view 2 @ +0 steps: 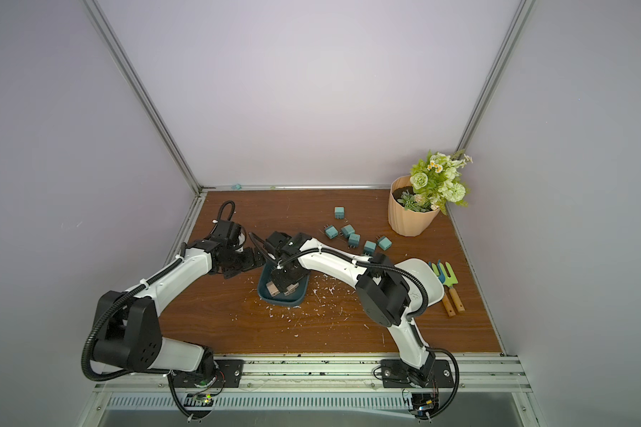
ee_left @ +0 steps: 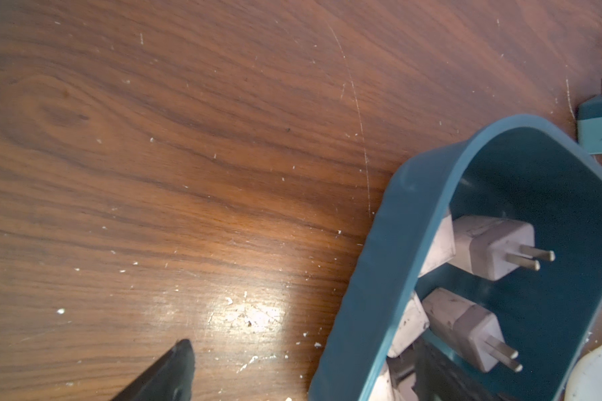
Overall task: Place the plugs by color into the storage box
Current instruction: Place the plug in the storage box, then adjust the storage box at the center of the board.
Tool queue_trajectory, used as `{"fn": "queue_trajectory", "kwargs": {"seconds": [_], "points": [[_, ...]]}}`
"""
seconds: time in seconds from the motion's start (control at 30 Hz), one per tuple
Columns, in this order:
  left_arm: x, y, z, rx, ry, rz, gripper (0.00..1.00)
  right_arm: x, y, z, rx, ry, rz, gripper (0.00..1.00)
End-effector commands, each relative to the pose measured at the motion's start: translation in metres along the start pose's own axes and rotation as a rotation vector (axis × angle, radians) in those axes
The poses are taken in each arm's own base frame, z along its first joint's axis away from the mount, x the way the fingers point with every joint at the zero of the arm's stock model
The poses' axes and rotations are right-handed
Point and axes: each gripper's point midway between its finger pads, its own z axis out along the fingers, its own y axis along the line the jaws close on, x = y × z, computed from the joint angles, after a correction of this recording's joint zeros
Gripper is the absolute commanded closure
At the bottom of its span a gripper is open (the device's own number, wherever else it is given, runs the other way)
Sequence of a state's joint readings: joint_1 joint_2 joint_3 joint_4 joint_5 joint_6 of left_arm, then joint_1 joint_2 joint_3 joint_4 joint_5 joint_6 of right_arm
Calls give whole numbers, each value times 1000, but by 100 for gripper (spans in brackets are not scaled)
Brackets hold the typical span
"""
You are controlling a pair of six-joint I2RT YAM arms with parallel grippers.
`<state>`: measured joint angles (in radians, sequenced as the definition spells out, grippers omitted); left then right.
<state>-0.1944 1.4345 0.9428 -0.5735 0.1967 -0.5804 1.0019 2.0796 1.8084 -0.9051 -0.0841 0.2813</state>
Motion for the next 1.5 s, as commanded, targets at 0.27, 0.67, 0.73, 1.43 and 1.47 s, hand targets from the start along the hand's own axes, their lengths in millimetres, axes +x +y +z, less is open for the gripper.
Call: {"fn": "queue_trajectory", "kwargs": {"seconds": [0.27, 0.67, 0.73, 1.43, 1.47], "points": [[-7, -4, -5, 16, -10, -10, 1, -38, -21, -117, 28, -231, 105, 19], [-10, -41, 16, 49, 40, 78, 1, -9, -93, -126, 24, -264, 321, 19], [-11, -42, 23, 50, 52, 79, 1, -2, -97, -124, 29, -257, 336, 19], [-48, 12, 68, -76, 111, -4, 2, 27, -124, -127, 75, -243, 402, 18], [-48, 15, 67, -82, 110, -8, 2, 27, -126, -128, 78, -243, 404, 18]]}}
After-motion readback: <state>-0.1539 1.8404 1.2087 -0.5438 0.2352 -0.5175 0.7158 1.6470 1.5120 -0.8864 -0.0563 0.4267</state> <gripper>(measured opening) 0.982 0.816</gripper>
